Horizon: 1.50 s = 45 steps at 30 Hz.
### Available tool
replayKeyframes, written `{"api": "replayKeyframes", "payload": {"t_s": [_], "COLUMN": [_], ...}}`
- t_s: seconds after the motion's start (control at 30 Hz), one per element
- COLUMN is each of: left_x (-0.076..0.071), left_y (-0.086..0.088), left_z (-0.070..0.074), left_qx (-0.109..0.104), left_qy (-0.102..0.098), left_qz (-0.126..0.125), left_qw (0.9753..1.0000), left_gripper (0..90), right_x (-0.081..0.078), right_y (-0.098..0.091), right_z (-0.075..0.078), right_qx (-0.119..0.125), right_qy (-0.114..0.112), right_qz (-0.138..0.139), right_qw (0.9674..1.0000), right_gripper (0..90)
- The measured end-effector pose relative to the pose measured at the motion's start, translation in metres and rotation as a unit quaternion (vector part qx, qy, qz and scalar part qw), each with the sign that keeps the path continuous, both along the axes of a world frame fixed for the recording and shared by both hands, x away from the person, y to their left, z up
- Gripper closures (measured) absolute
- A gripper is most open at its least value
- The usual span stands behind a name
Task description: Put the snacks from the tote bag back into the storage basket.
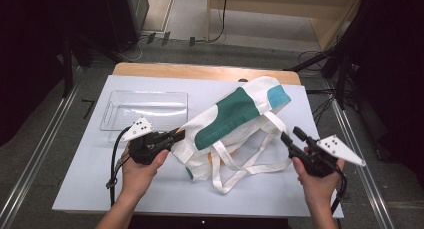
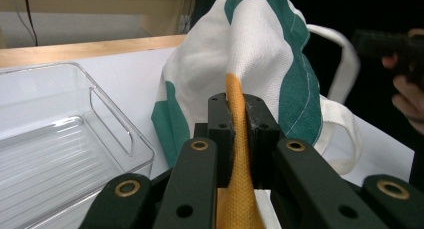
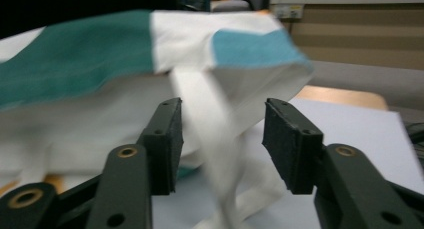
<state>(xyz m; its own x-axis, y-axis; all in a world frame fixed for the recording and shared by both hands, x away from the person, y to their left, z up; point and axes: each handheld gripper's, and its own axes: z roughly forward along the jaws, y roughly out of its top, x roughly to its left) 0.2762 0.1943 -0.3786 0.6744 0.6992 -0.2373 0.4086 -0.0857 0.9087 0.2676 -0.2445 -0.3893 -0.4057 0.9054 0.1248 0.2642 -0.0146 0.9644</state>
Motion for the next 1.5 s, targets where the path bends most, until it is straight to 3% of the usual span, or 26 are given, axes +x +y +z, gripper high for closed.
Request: {"api": "replayKeyframes", "payload": {"t_s": [0.1,0.13,0.2,0.27,0.3,0.37,0.43,0.53,0.57,0.6,0.63,0.67,0.7,0.73,0.77,0.87,0.97,1.0,1.03,1.1,1.13,1.27,1.37,1.4,1.43,1.5], "left_x": [-0.001,-0.001,-0.002,-0.005,-0.006,-0.007,-0.007,-0.006,-0.006,-0.006,-0.007,-0.007,-0.007,-0.006,-0.006,-0.006,-0.008,-0.008,-0.008,-0.011,-0.011,-0.007,0.002,0.002,0.012,0.020], "left_y": [-0.001,-0.001,-0.002,-0.003,-0.003,-0.003,-0.002,-0.001,0.000,0.000,-0.001,-0.001,-0.001,-0.001,-0.002,-0.003,-0.004,-0.004,-0.004,-0.010,-0.013,-0.025,-0.033,-0.033,-0.037,-0.039], "left_z": [-0.002,-0.002,-0.002,-0.004,-0.006,-0.011,-0.014,-0.014,-0.014,-0.014,-0.015,-0.015,-0.016,-0.016,-0.016,-0.016,-0.015,-0.015,-0.014,-0.008,-0.005,0.015,0.028,0.028,0.038,0.047], "left_qx": [0.002,0.003,0.011,0.021,0.027,0.034,0.036,0.035,0.035,0.035,0.038,0.038,0.034,0.030,0.027,0.018,0.003,0.003,-0.004,-0.023,-0.020,-0.036,-0.049,-0.049,-0.055,-0.066], "left_qy": [0.000,0.000,-0.003,-0.009,-0.009,-0.005,-0.002,0.001,0.001,0.001,0.001,0.001,0.004,0.005,0.006,0.008,0.008,0.008,0.009,0.006,0.000,-0.026,-0.034,-0.034,-0.039,-0.037], "left_qz": [-0.001,-0.003,-0.004,-0.009,-0.012,-0.014,-0.017,-0.027,-0.029,-0.029,-0.031,-0.031,-0.030,-0.029,-0.026,-0.030,-0.031,-0.031,-0.032,-0.030,-0.029,-0.031,-0.025,-0.025,-0.025,-0.025], "left_qw": [1.0000,1.0000,0.9999,0.9997,0.9995,0.9993,0.9992,0.9990,0.9989,0.9989,0.9988,0.9988,0.9990,0.9991,0.9993,0.9994,0.9995,0.9995,0.9994,0.9993,0.9994,0.9985,0.9979,0.9979,0.9974,0.9968], "left_gripper": [84.4,84.4,84.1,83.8,83.6,83.6,83.6,83.8,83.7,83.7,83.7,83.6,83.5,83.5,83.7,84.3,84.8,84.9,84.9,85.3,85.4,85.9,86.1,86.1,86.1,86.1], "right_x": [0.029,0.040,0.048,0.071,0.089,0.105,0.124,0.145,0.149,0.149,0.156,0.156,0.156,0.154,0.152,0.137,0.118,0.118,0.108,0.082,0.074,0.042,0.021,0.021,0.006,-0.010], "right_y": [-0.003,-0.003,-0.002,0.000,0.000,0.000,-0.001,0.002,0.003,0.003,0.006,0.006,0.009,0.010,0.011,0.019,0.021,0.021,0.018,0.007,0.003,-0.007,-0.018,-0.018,-0.025,-0.031], "right_z": [0.016,0.019,0.020,0.021,0.022,0.021,0.015,0.000,-0.007,-0.007,-0.020,-0.020,-0.027,-0.028,-0.028,-0.027,-0.023,-0.023,-0.020,-0.013,-0.011,-0.003,0.007,0.007,0.015,0.020], "right_qx": [-0.003,-0.008,-0.011,-0.016,0.000,0.011,0.031,0.045,0.054,0.054,0.073,0.073,0.084,0.075,0.067,0.018,-0.017,-0.017,-0.021,0.006,0.007,-0.003,0.008,0.008,0.014,0.021], "right_qy": [-0.001,0.011,0.015,0.029,0.043,0.064,0.084,0.127,0.147,0.147,0.181,0.181,0.201,0.202,0.197,0.172,0.134,0.134,0.114,0.081,0.070,0.030,0.010,0.010,-0.011,-0.033], "right_qz": [-0.022,-0.030,-0.037,-0.041,-0.027,-0.022,-0.009,0.028,0.050,0.050,0.091,0.091,0.121,0.120,0.120,0.120,0.105,0.105,0.097,0.076,0.071,0.058,0.051,0.051,0.041,0.035], "right_qw": [0.9998,0.9994,0.9991,0.9986,0.9987,0.9977,0.9959,0.9904,0.9864,0.9864,0.9765,0.9765,0.9684,0.9691,0.9707,0.9775,0.9853,0.9853,0.9885,0.9938,0.9950,0.9979,0.9986,0.9986,0.9990,0.9986], "right_gripper": [43.9,42.7,42.9,36.6,27.5,16.1,14.0,9.1,9.3,9.3,15.6,15.6,25.8,36.5,55.8,72.8,76.1,76.1,76.5,77.3,77.4,77.6,77.7,77.7,77.8,77.9]}}
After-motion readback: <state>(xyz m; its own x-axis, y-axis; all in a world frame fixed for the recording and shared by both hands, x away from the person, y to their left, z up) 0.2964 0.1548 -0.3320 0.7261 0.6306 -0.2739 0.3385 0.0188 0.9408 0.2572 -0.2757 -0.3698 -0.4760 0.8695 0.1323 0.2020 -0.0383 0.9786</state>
